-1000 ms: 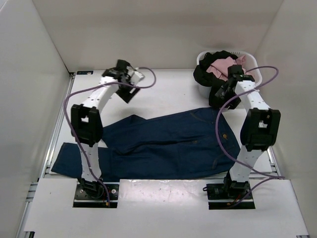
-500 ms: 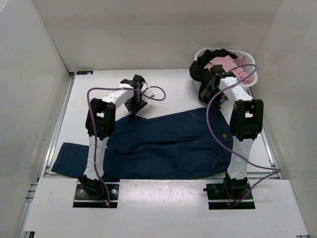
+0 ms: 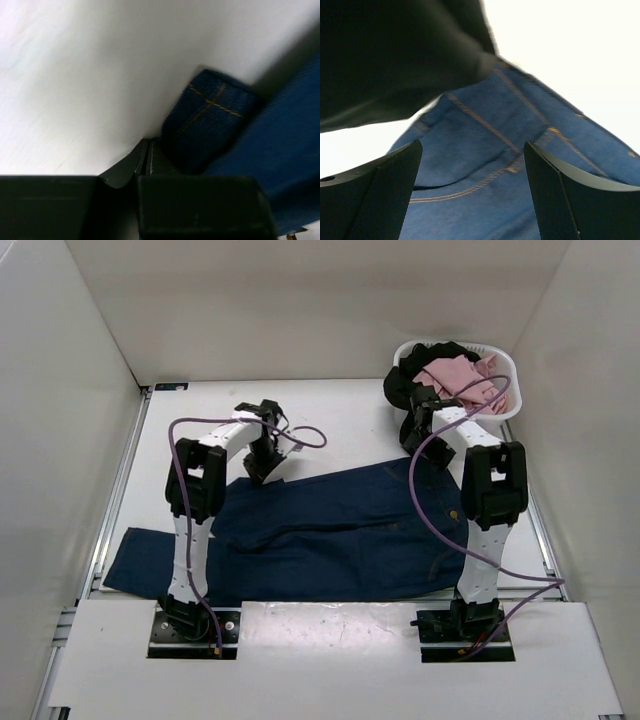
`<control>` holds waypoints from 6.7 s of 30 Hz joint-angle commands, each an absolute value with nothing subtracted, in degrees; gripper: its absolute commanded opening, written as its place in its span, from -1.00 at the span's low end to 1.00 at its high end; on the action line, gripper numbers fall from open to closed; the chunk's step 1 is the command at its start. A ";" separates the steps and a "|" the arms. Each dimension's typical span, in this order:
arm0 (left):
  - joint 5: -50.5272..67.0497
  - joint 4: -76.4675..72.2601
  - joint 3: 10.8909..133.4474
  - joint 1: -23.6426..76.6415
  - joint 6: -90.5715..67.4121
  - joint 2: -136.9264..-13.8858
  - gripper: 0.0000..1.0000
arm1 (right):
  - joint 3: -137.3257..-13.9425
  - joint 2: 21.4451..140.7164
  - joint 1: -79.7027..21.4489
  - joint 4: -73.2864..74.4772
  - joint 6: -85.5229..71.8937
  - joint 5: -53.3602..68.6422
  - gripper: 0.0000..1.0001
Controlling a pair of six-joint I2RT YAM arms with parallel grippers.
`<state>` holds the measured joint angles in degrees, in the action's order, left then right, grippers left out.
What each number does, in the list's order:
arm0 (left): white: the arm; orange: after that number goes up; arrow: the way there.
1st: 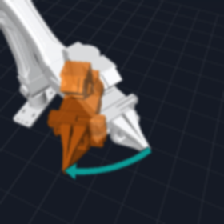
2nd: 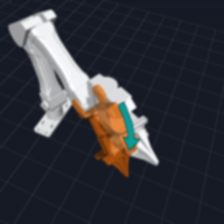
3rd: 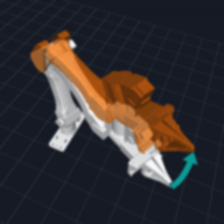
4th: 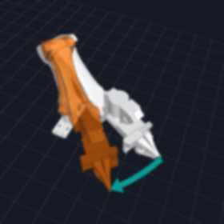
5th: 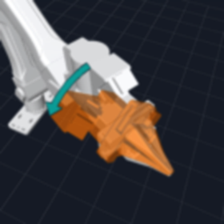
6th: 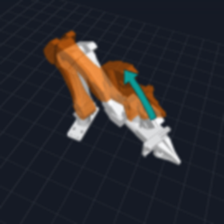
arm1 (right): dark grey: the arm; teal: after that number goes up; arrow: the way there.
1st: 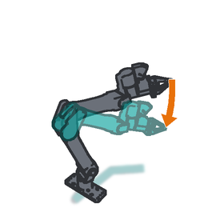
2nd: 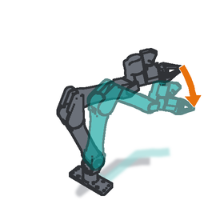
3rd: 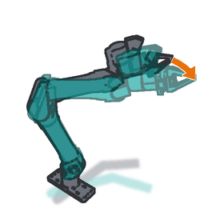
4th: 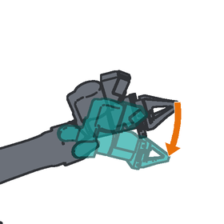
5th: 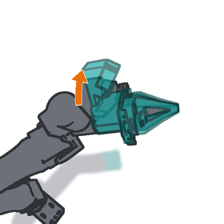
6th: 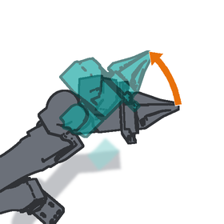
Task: Fold and stack the trousers
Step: Flatten the trousers out, then fold the trousers
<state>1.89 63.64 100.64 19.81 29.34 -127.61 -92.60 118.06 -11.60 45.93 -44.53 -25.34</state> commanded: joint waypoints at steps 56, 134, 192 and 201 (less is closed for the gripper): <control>-24.27 53.26 81.04 -27.95 32.70 -92.55 -0.72 | -95.09 117.96 -24.94 48.52 -36.48 -32.86 0.42; -1.14 53.78 103.79 -22.76 16.70 -124.97 0.60 | -78.49 92.47 -22.59 55.55 -46.67 -37.09 -1.00; -1.00 58.81 105.22 -22.21 23.74 -109.88 0.74 | -78.75 91.58 -19.25 52.21 -39.19 -35.16 -1.00; 8.79 55.22 99.23 -27.77 18.98 -119.61 0.21 | -77.61 91.58 -18.72 51.68 -38.06 -33.93 -1.00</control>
<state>3.57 57.60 100.49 -28.73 21.61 -116.86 -77.84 92.25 -19.29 52.51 -39.22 -33.87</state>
